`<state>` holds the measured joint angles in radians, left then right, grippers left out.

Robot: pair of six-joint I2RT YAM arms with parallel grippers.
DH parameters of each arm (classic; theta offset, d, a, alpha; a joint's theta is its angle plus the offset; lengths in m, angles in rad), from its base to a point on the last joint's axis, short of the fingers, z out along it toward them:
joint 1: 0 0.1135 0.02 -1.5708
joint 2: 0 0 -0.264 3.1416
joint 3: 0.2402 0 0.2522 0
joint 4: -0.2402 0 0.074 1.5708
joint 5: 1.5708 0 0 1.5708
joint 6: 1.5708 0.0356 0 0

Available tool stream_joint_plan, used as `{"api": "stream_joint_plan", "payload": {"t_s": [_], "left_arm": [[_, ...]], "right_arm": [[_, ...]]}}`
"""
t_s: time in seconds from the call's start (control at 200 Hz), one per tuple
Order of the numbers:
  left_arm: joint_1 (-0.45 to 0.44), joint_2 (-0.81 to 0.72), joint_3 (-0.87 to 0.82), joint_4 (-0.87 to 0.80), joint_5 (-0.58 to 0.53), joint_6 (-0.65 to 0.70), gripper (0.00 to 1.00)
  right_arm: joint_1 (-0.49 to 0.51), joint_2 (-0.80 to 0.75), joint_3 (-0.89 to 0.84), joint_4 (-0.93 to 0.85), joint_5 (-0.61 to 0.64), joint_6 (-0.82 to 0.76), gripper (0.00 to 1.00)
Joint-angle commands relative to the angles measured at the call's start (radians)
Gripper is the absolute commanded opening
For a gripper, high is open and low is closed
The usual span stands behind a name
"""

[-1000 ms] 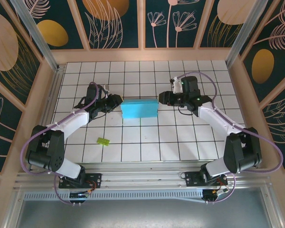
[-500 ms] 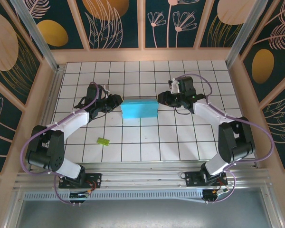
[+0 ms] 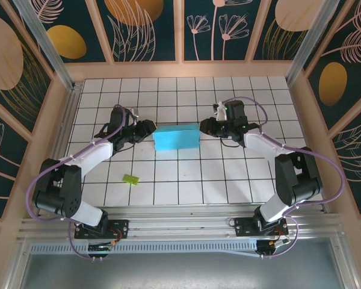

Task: Fold the paper box

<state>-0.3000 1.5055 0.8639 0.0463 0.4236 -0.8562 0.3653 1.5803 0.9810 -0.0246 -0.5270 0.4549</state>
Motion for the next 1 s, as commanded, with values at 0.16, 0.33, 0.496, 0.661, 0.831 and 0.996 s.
{"api": "stream_joint_plan", "payload": {"t_s": [0.16, 0.33, 0.496, 0.661, 0.831, 0.996], "left_arm": [[-0.003, -0.046, 0.030, -0.073, -0.027, 0.046, 0.64], [-0.002, -0.026, 0.019, -0.053, -0.028, 0.020, 0.49], [-0.003, -0.016, -0.007, -0.026, 0.019, 0.000, 0.36], [-0.004, -0.049, -0.040, -0.005, 0.075, -0.007, 0.40], [-0.003, -0.141, -0.098, 0.017, 0.066, -0.078, 0.55], [-0.004, -0.237, -0.157, -0.015, -0.042, -0.158, 0.56]], "right_arm": [[-0.010, 0.012, 0.058, -0.121, 0.070, -0.022, 0.21], [-0.008, 0.019, 0.033, -0.102, 0.049, -0.007, 0.21], [-0.009, 0.014, 0.019, -0.100, 0.063, -0.005, 0.21], [-0.006, 0.010, 0.012, -0.088, 0.069, 0.008, 0.21], [0.002, 0.008, 0.024, -0.090, 0.064, 0.008, 0.21], [0.006, 0.011, 0.025, -0.093, 0.065, 0.002, 0.21]]}}
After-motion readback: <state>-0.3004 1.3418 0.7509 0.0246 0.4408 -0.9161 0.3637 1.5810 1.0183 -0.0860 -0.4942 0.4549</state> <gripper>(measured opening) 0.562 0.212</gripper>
